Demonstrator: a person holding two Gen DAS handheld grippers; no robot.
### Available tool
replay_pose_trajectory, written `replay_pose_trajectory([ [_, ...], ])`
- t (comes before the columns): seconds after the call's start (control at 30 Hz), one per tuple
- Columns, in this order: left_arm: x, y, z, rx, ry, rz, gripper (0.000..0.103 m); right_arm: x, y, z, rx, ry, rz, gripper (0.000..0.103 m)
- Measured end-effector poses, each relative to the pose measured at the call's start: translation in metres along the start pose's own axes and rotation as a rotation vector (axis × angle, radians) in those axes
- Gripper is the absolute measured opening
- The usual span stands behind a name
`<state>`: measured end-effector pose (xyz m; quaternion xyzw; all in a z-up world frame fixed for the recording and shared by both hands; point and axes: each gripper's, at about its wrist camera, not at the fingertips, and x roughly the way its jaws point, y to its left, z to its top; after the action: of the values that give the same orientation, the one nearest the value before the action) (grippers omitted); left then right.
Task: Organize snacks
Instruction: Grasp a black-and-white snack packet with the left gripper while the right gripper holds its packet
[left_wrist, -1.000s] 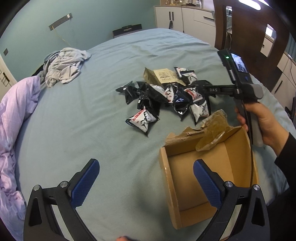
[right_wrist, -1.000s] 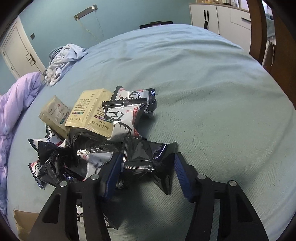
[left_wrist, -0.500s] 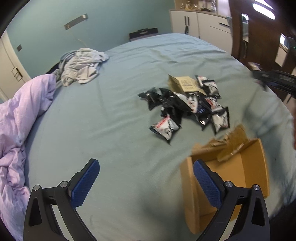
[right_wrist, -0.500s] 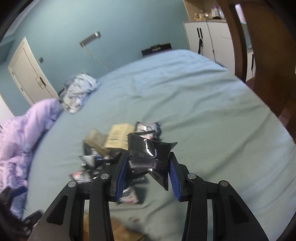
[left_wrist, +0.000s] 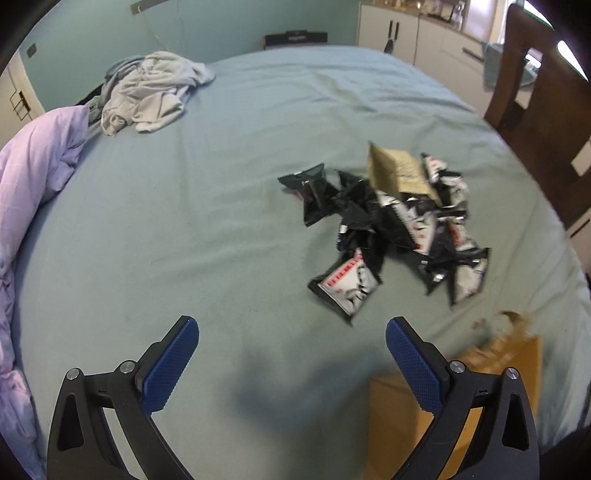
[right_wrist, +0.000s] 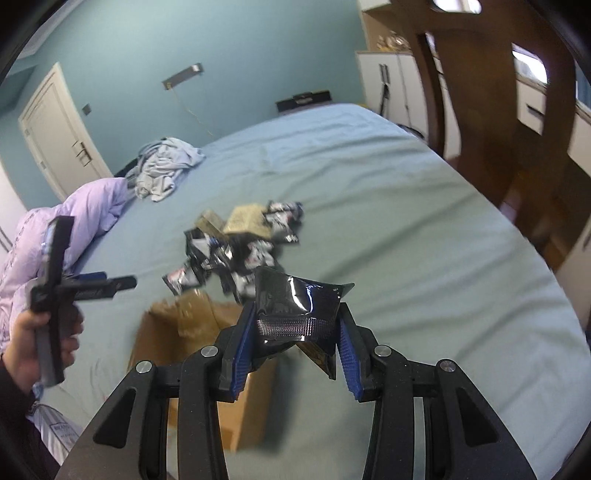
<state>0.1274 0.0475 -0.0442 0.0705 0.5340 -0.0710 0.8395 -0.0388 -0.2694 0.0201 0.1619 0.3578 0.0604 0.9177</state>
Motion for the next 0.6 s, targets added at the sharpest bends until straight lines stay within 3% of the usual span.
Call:
replay_pose_trajectory([
  [0.17, 0.039, -0.011, 0.010, 0.039, 0.040, 0.039, 0.103, -0.005, 0.004, -0.003, 0.024, 0.002, -0.041, 0.040],
  [0.4, 0.075, -0.029, 0.025, 0.087, 0.081, -0.008, 0.102, 0.037, 0.009, 0.018, 0.031, 0.038, -0.072, 0.040],
  [0.47, 0.081, -0.038, 0.026, 0.114, 0.099, -0.021, 0.092, 0.050, 0.007, 0.021, 0.030, 0.057, -0.077, 0.040],
  [0.53, 0.089, -0.047, 0.024, 0.136, 0.142, -0.054, 0.064, 0.060, 0.008, 0.023, 0.020, 0.067, -0.089, 0.040],
  [0.6, 0.086, -0.052, 0.023, 0.137, 0.125, -0.047, 0.054, 0.070, 0.009, 0.024, 0.004, 0.072, -0.108, 0.040],
])
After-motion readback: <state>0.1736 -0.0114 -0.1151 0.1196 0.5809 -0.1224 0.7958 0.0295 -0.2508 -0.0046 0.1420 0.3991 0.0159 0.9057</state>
